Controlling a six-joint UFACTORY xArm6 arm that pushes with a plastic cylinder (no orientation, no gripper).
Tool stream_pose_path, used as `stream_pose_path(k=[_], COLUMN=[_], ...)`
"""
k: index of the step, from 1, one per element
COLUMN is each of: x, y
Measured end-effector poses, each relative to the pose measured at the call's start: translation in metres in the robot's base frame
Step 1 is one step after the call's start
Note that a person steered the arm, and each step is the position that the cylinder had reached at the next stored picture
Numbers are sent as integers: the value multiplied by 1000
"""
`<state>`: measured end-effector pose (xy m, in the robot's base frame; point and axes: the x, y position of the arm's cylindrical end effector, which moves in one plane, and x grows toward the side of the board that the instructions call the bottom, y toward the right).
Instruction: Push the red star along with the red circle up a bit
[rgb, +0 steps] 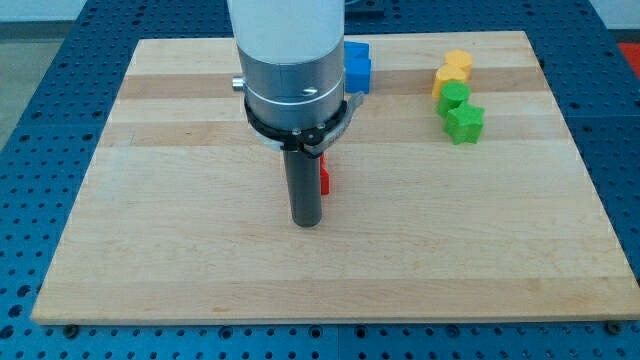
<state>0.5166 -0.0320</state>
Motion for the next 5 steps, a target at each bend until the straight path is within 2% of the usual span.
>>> stream_pose_path(k=[5], x=[-34], y=[-10])
